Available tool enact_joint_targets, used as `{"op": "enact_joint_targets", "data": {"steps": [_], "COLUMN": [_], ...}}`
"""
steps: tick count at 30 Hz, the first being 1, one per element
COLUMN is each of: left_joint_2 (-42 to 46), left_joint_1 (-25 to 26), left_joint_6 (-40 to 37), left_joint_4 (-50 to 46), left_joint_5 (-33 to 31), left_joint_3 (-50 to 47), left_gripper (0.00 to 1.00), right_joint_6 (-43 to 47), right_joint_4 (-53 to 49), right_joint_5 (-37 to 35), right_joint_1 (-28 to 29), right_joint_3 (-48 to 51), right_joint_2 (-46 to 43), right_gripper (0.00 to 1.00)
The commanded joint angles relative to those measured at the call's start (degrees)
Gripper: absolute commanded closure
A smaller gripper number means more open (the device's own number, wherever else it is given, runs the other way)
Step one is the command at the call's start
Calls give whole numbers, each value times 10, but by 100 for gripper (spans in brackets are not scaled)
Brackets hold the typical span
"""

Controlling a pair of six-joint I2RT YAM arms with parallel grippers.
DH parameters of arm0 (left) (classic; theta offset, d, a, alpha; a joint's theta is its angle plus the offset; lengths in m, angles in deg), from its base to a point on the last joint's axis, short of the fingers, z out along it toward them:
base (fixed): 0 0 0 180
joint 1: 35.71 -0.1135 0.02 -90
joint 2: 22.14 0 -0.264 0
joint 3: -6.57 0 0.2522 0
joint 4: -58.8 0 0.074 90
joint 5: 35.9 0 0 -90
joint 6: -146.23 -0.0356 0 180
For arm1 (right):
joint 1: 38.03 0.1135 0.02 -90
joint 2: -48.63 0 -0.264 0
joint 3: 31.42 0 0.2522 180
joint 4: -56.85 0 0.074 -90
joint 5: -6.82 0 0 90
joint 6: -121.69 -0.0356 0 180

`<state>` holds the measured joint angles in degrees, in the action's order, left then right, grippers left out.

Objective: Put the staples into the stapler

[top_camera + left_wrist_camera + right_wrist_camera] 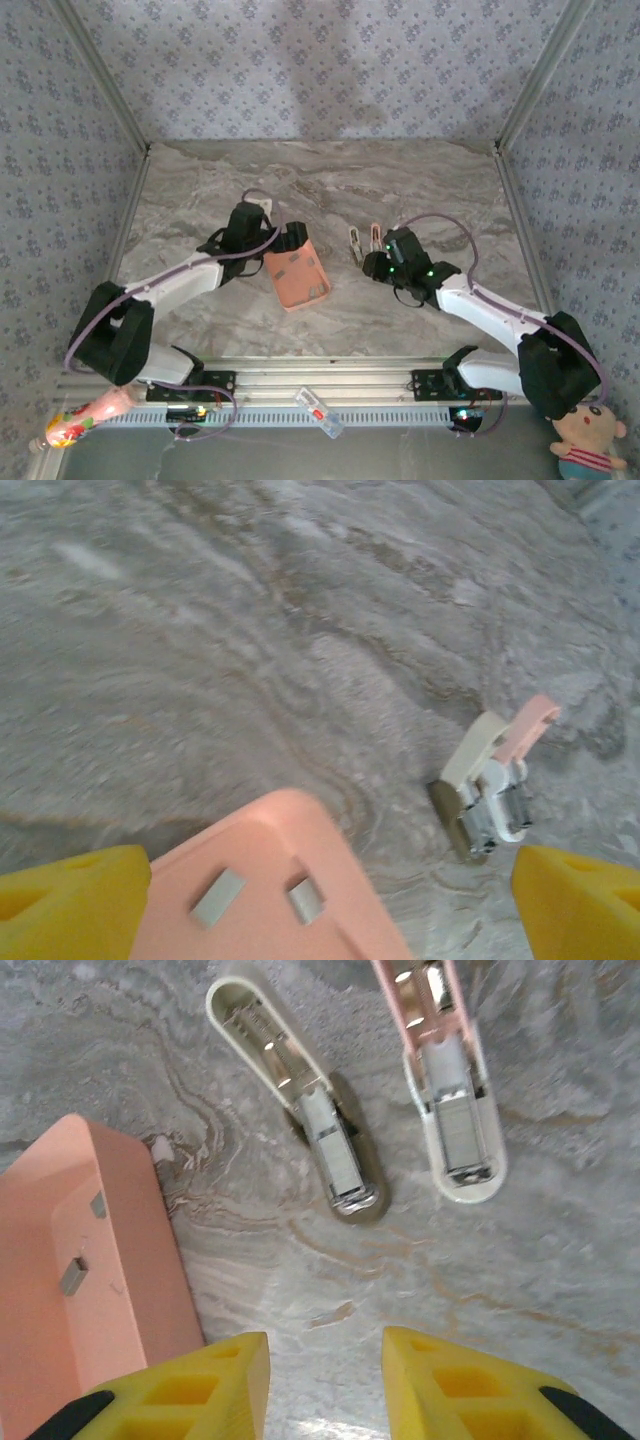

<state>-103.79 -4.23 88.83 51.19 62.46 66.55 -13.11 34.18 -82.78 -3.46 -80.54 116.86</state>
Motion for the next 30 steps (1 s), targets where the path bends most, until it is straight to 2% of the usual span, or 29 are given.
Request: {"op": "enact_joint_targets", "data": {"steps": [1,11,14,20,24,30], "left_joint_2": [-36,-213,-285,-392,-440,-455], "left_joint_1": [-1,0,1,16,27,53], "left_joint_6": [-40,-107,-114,-141,-153,-173], "left_joint_4": [-9,-52,-82,-133,-168,-183], "left_joint_5": [69,196,240,285,312,349], "left_joint_3": [50,231,309,422,478,490], "left_gripper": [9,18,22,23,23,26], "right_joint_6": [-52,-84,-87,-76,-69,-62], "right_joint_4": [38,89,107,97,86,72], "right_joint_5": [-16,1,31,68,78,80], "right_joint_1": [11,0,-14,-42,-54,-61], "right_joint_3": [15,46,55,51,51,54], "right_joint_2": [-13,9,19,30,28,12], "right_gripper": [65,65,65,64,65,66]}}
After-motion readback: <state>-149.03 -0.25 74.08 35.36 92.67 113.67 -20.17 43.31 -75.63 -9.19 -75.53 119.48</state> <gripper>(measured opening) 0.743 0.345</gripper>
